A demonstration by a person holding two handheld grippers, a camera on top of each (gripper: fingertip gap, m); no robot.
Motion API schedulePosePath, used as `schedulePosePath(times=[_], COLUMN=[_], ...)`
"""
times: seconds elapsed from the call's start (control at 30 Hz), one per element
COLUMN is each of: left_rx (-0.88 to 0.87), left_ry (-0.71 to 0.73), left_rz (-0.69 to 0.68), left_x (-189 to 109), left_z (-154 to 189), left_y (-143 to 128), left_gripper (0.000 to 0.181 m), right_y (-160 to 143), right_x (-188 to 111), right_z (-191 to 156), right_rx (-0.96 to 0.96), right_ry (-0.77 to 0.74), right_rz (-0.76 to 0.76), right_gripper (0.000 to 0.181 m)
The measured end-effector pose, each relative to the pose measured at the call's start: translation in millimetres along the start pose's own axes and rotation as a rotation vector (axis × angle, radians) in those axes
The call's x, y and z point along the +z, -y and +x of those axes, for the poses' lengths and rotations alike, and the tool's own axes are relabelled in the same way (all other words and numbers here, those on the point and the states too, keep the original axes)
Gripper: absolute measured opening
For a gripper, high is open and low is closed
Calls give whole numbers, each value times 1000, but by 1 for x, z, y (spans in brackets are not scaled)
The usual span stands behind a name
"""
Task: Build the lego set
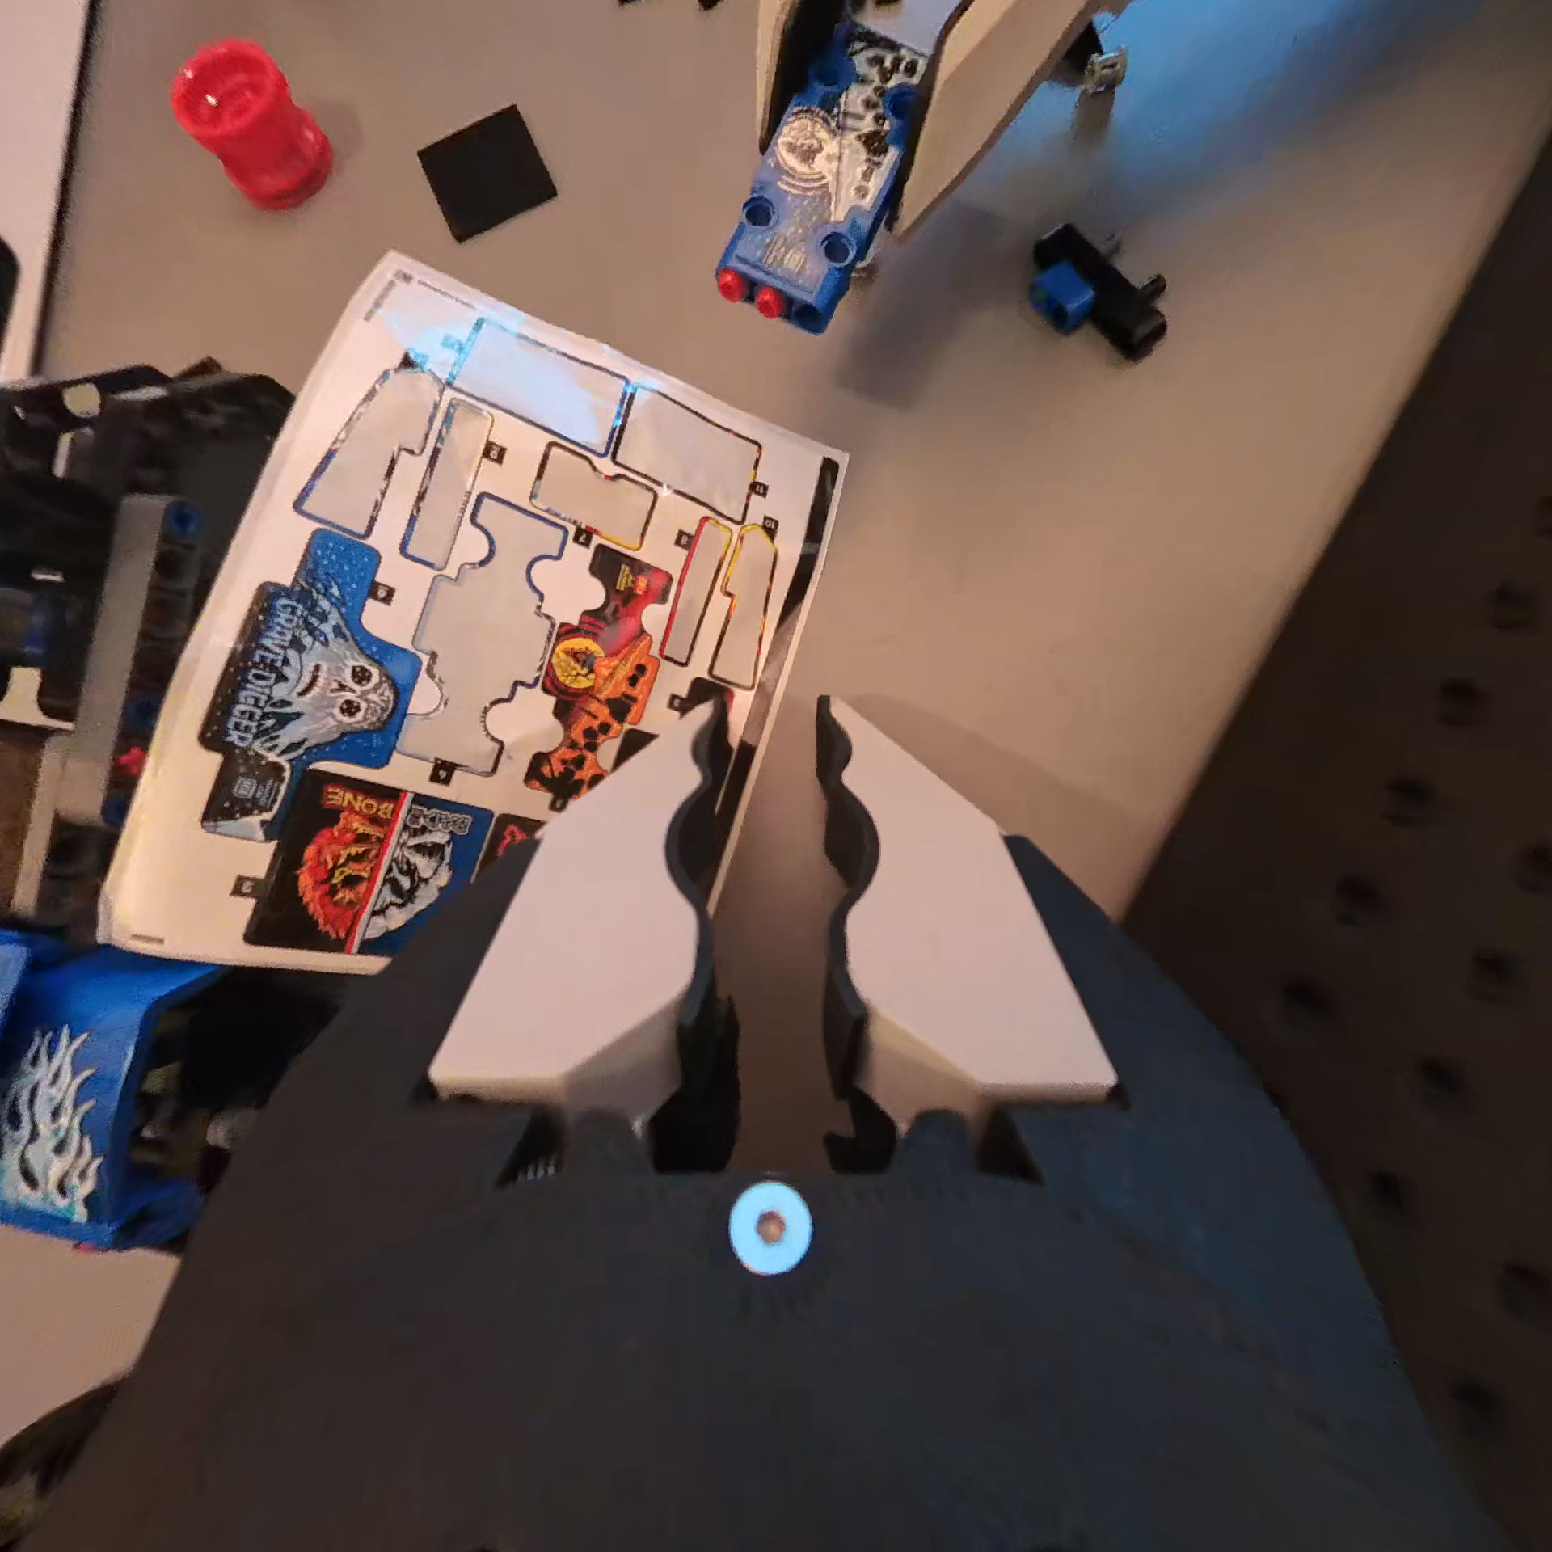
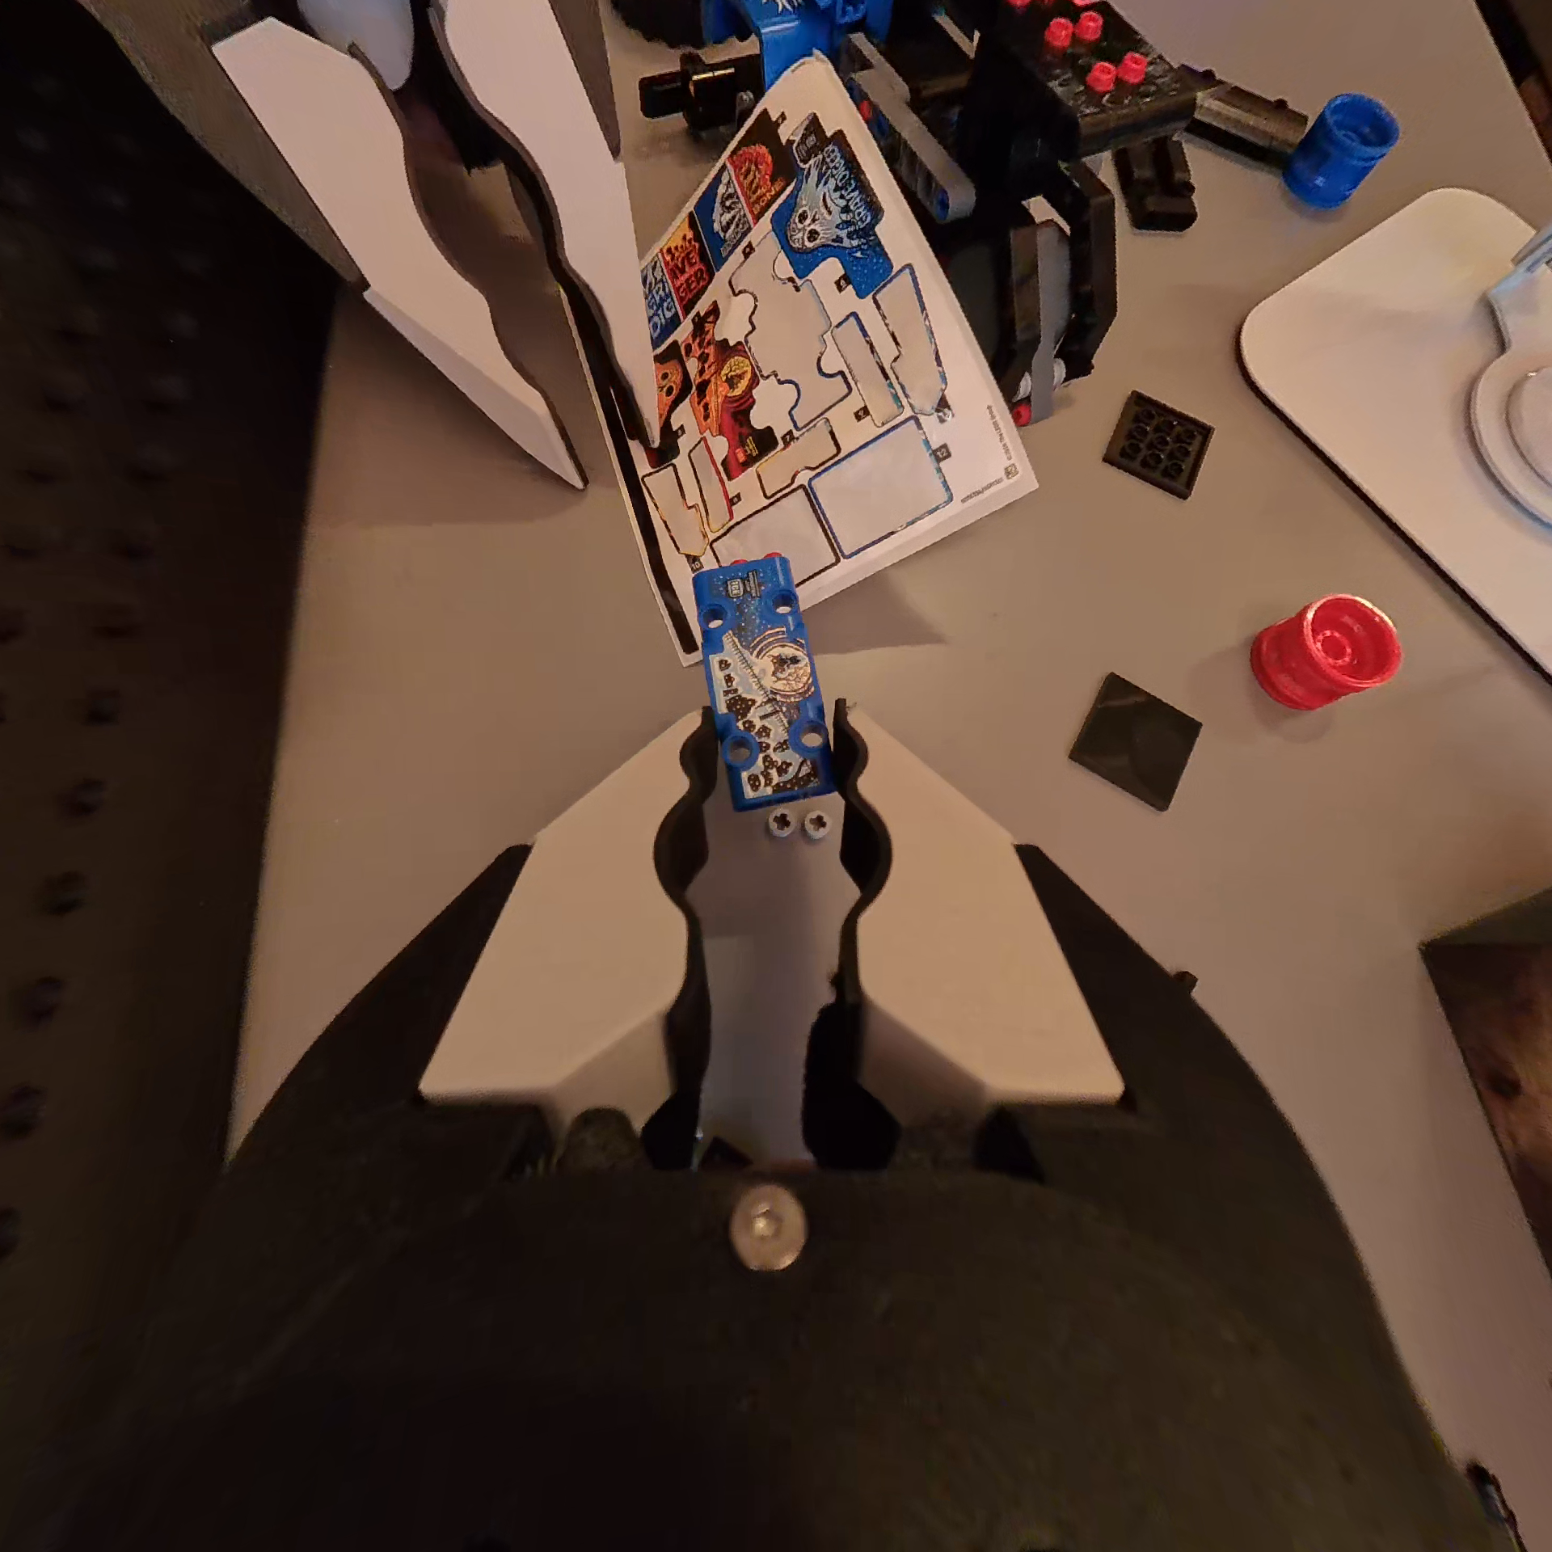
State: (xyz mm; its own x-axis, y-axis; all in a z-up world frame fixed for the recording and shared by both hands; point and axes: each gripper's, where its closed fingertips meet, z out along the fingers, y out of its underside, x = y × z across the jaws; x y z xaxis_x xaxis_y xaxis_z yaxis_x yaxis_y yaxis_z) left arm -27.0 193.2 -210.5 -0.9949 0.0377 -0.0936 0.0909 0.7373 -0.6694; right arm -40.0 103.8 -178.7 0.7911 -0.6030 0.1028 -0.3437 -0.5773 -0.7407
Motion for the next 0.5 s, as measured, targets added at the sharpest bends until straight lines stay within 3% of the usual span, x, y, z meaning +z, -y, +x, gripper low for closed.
schedulePosePath(times=[0.1, 0.27, 0.33, 0.4, 0.5], left_rx=[12, 40, 10, -62, -49], left_ry=[-46, 110, 85, -1, 5], left_rz=[-16, 87, -6, -8, -14], left_x=[-1, -10, -2, 3, 3], left_z=[8, -17, -17, -6, -3], left_y=[0, 20, 4, 2, 3], left_gripper=[17, 26, 27, 20, 18], right_y=[0, 4, 4, 4, 6], right_x=[-1, -6, -8, -8, -9], right_z=[0, 2, 3, 3, 4], right_rx=[3, 12, 13, 12, 10], right_ry=[3, -2, -4, -7, -11], right_rz=[5, 35, 40, 42, 50], right_gripper=[25, 25, 25, 25, 25])
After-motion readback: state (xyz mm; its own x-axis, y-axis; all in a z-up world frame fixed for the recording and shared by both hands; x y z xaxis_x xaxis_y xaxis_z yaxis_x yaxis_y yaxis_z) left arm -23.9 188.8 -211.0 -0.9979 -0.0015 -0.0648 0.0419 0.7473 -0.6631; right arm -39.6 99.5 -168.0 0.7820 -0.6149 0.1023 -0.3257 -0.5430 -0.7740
